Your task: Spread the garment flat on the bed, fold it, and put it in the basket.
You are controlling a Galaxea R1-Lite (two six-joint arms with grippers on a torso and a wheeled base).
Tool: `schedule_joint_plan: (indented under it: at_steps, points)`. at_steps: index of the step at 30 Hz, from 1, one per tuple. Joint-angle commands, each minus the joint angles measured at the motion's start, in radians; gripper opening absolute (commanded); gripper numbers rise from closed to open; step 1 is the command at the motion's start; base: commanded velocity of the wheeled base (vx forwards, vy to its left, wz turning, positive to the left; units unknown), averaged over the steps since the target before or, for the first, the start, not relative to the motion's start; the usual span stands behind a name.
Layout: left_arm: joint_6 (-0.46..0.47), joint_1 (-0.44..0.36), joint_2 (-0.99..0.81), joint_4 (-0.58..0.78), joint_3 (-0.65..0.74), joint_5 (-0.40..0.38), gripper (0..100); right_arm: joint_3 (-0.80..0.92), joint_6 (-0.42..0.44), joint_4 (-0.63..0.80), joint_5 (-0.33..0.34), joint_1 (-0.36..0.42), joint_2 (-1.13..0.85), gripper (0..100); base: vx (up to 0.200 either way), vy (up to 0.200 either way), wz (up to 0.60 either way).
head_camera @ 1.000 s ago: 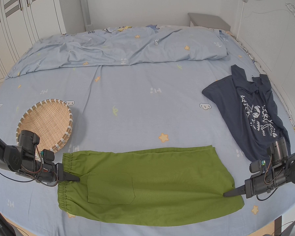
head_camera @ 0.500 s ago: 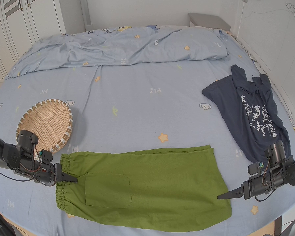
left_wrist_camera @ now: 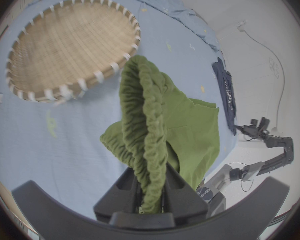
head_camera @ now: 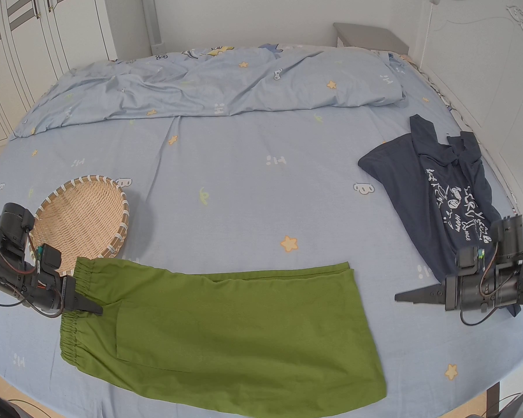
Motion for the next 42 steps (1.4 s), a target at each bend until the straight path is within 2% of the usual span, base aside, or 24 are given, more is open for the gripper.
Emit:
schedule_joint_plan:
  at_steps: [1, 5, 9, 14, 15, 16, 18, 19, 23, 25, 28, 31, 32, 37, 42]
  points:
    - [0.031, 0.064, -0.068, 0.043, -0.066, 0.067, 0, -0.116, 0.045, 0.039, -0.002, 0.007, -0.126, 100, 0.000, 0.000, 0.00]
    - [0.031, 0.070, -0.082, 0.052, -0.078, 0.090, 0, -0.156, 0.042, 0.099, -0.002, 0.011, -0.135, 100, 0.000, 0.000, 0.00]
    - [0.029, 0.015, -0.117, 0.082, -0.084, 0.137, 0, -0.150, 0.037, 0.102, -0.003, 0.013, -0.134, 100, 0.000, 0.000, 0.00]
    - [-0.038, -0.132, -0.137, 0.175, -0.178, 0.251, 0, -0.156, 0.037, 0.105, -0.003, 0.002, -0.134, 100, 0.000, 0.000, 0.00]
    - [-0.038, -0.132, -0.137, 0.175, -0.178, 0.251, 0, -0.156, 0.037, 0.105, -0.003, 0.002, -0.134, 100, 0.000, 0.000, 0.00]
    - [-0.100, -0.196, -0.148, 0.203, -0.227, 0.286, 0, -0.157, 0.037, 0.107, -0.003, 0.001, -0.135, 100, 0.000, 0.000, 0.00]
    - [-0.135, -0.252, -0.148, 0.230, -0.268, 0.317, 0, -0.159, 0.037, 0.107, -0.003, 0.001, -0.137, 100, 0.000, 0.000, 0.00]
    - [-0.138, -0.262, -0.150, 0.235, -0.274, 0.323, 0, -0.159, 0.037, 0.107, -0.003, 0.001, -0.137, 100, 0.000, 0.000, 0.00]
    - [-0.170, -0.422, -0.147, 0.312, -0.336, 0.375, 0, -0.157, 0.037, 0.107, -0.003, -0.001, -0.135, 100, 0.000, 0.000, 0.00]
    - [-0.209, -0.479, -0.147, 0.316, -0.346, 0.378, 0, -0.157, 0.037, 0.107, -0.003, -0.001, -0.135, 100, 0.000, 0.000, 0.00]
    - [-0.318, -0.598, -0.143, 0.309, -0.368, 0.383, 0, -0.159, 0.037, 0.107, -0.005, -0.003, -0.132, 100, 0.000, 0.000, 0.00]
    - [-0.408, -0.681, -0.137, 0.309, -0.398, 0.400, 0, -0.159, 0.037, 0.107, -0.005, -0.004, -0.131, 100, 0.000, 0.000, 0.00]
    - [-0.482, -0.735, -0.117, 0.305, -0.421, 0.411, 0, -0.159, 0.037, 0.107, -0.005, -0.004, -0.131, 100, 0.000, 0.000, 0.00]
    - [-0.666, -0.842, -0.064, 0.305, -0.478, 0.427, 0, -0.157, 0.037, 0.108, -0.005, -0.004, -0.129, 100, 0.000, 0.000, 0.00]
    - [-0.730, -0.878, -0.036, 0.298, -0.497, 0.435, 0, -0.157, 0.037, 0.108, -0.006, -0.004, -0.129, 100, 0.000, 0.000, 0.00]
